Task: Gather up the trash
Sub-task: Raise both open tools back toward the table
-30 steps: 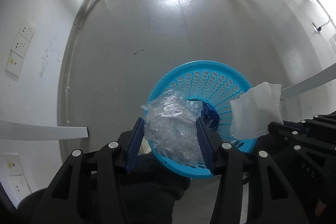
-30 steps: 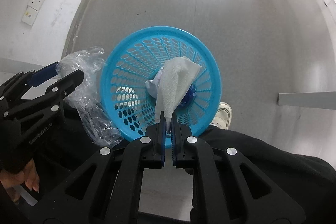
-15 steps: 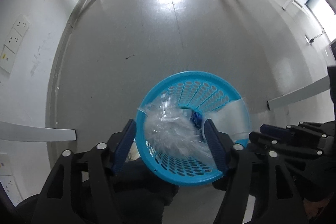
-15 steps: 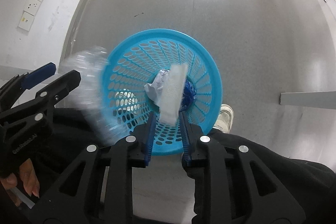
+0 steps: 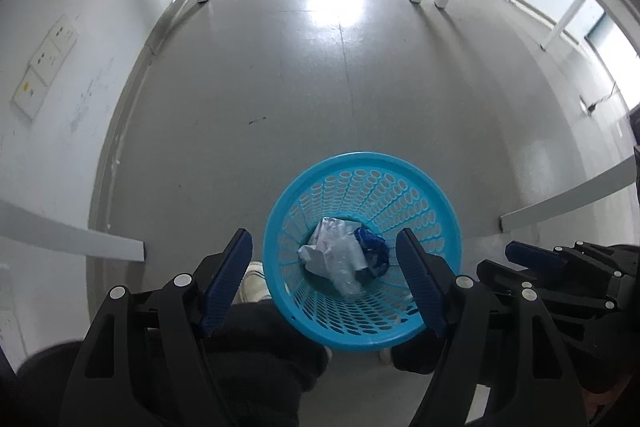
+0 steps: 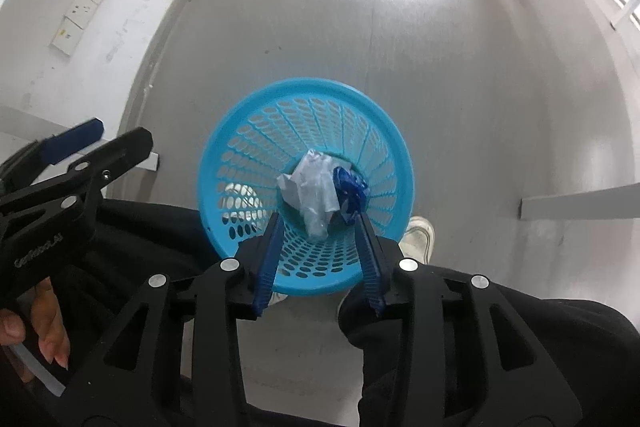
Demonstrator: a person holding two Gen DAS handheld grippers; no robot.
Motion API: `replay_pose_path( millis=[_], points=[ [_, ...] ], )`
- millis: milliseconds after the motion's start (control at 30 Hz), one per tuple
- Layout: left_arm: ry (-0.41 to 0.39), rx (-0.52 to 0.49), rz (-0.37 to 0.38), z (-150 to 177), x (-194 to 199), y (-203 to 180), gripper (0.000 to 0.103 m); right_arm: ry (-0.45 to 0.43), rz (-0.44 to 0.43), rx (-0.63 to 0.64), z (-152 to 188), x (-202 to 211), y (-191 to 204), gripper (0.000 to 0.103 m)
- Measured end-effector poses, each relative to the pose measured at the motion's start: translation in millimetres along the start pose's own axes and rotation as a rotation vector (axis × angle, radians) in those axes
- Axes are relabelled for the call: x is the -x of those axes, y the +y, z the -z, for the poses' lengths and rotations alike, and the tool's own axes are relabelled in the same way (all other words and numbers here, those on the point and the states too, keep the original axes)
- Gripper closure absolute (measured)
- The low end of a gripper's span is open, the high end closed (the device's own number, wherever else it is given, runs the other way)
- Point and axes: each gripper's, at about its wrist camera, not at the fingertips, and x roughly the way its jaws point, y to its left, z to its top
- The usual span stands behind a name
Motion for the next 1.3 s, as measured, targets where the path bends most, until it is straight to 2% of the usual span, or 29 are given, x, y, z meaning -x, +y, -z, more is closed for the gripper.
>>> replay_pose_path(
  millis=[100,233,433,600,733,800,1033,1133,1200,1300],
  points=[
    [-0.022,0.025,0.015,6,15,3,0.029,-0.044,-0.005,0.012,6,19,2,0.067],
    [-0.09,0.026,0.012,16,39,4,0.029,-0.107,-0.007,0.031,18,46,4,0.061],
    [-0.181,0.0,0.006,29,70,0,0.029,-0.166,0.006,0.042,34,70,7,0.059],
    [-0.211,0.009,-0.015,38,85,2,0.029,-0.222,0.001,0.061,53,92,8,0.054],
    [-0.224,0.031,0.028,48,113,1,0.026,-0.255,-0.011,0.067,64,109,8,0.049],
    [-0.244,0.024,0.022,53,130,-2,0.024,-0.26,-0.04,0.059,71,120,5,0.046],
    [-0.382,0.004,0.009,80,199,-3,0.017,-0.326,-0.051,0.086,101,171,8,0.04],
    [-0.44,0.008,-0.004,89,223,3,0.017,-0.394,-0.061,0.095,111,200,9,0.039],
    [-0.463,0.009,0.003,91,236,7,0.017,-0.443,-0.077,0.087,116,219,7,0.033],
    [-0.527,0.017,0.011,94,259,13,0.012,-0.516,-0.077,0.077,121,247,3,0.031]
  ],
)
